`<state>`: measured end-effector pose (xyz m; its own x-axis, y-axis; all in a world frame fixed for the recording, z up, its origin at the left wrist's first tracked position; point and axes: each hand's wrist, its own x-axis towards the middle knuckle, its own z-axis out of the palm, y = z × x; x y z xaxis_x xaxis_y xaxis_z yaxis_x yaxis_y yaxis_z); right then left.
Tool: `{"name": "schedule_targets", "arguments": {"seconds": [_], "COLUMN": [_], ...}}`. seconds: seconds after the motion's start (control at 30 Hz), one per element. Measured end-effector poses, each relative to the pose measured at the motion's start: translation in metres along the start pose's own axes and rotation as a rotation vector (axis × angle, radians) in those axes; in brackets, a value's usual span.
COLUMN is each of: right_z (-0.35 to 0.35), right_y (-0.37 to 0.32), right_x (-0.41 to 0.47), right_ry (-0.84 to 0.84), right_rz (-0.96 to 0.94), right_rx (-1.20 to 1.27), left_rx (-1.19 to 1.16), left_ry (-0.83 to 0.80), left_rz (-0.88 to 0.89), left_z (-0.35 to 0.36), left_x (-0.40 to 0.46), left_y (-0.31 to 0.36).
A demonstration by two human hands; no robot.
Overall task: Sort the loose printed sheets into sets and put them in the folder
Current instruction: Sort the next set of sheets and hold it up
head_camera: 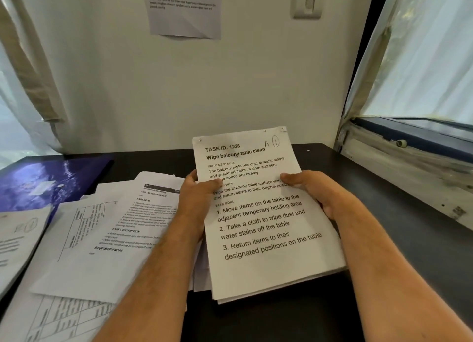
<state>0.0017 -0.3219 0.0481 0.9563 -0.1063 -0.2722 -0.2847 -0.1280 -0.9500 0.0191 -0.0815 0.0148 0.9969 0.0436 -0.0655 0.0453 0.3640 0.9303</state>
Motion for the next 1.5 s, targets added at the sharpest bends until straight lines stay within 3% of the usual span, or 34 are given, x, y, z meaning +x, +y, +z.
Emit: {"name": "schedule_targets", "arguments": {"seconds": [0.23,0.33,0.5,0.7,0.8,1.0,1.1,1.37,1.5], "right_z": [0.004,0.011,0.018,0.025,0.027,0.047,0.057,0.062,0.066], "right_y": [-0.001,-0.002,-0.001,-0.004,-0.006,-0.012,-0.012,-0.004,-0.005], "right_x": [0.0,-0.004,-0.013,-0.01,-0.011,-0.02,-0.023,-0.02,-0.022], "right_ry": [0.028,-0.024,-0.296,-0.124,-0.075,-0.011,0.044,0.009,0.148], "right_rz": [-0.108,-0.174,-0.25,-0.391,-0.503,-0.764,-0.828,-0.714,-0.786], "right_rx": [0.117,0.142,0.157,0.201,0.263,0.284,0.297,0.229,0.206], "left_rx": [-0.037,0.064,0.096,-0.018,0.051,0.105,0.129,0.236,0.224], "left_ry": [-0.24,-0.212,-0.125,-0.309,-0.321,-0.081,-0.041,-0.085,-0.056], "left_rz": [-0.223,-0.186,-0.092,-0.168,-0.056,0.424,0.558,0.463,0.516], "left_z": [-0.001,-0.008,-0.023,-0.029,-0.023,-0.009,-0.007,-0.014,-0.008], "left_x": [-0.015,-0.015,-0.01,-0.018,-0.022,-0.026,-0.028,-0.026,-0.03], "left_y": [0.007,0.012,0.023,0.032,0.035,0.041,0.044,0.035,0.04]}}
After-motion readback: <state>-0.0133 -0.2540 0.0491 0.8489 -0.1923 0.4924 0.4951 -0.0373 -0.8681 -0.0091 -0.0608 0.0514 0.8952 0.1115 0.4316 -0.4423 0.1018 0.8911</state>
